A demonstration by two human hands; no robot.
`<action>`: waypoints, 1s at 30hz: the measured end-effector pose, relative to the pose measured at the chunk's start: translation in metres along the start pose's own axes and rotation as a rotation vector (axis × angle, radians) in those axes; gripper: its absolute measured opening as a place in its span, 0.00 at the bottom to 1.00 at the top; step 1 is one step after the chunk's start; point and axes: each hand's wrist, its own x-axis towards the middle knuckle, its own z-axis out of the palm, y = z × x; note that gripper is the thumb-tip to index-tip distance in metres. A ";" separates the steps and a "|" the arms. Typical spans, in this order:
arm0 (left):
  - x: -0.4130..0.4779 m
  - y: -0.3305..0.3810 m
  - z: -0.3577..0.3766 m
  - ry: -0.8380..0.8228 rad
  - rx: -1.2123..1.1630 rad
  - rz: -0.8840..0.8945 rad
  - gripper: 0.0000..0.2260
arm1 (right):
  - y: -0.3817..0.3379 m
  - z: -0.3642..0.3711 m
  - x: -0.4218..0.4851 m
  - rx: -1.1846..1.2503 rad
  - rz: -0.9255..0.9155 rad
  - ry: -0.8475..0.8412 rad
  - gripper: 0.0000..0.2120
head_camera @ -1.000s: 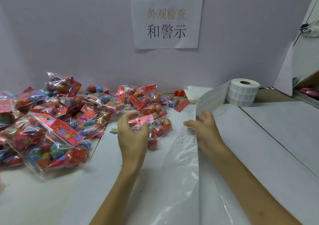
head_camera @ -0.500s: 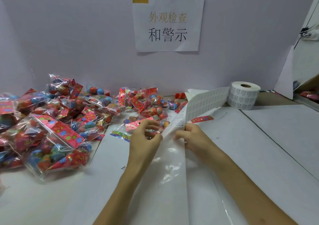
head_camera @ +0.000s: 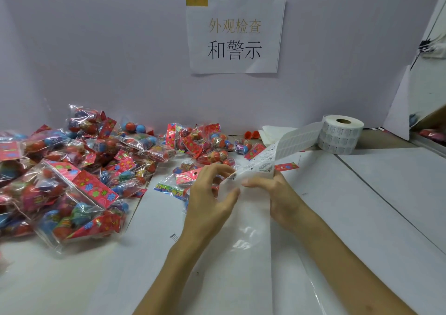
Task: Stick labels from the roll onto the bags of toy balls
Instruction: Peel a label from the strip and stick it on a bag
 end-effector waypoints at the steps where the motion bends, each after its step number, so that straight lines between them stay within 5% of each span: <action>1: 0.000 0.000 0.000 0.011 0.005 0.009 0.15 | 0.000 0.001 -0.001 -0.015 -0.012 -0.010 0.13; 20: 0.002 -0.004 -0.001 0.105 0.055 0.023 0.03 | -0.002 0.002 0.001 -0.050 0.007 0.045 0.07; 30: 0.003 -0.005 -0.002 0.133 0.095 0.077 0.07 | -0.004 0.003 -0.001 -0.048 0.010 0.018 0.07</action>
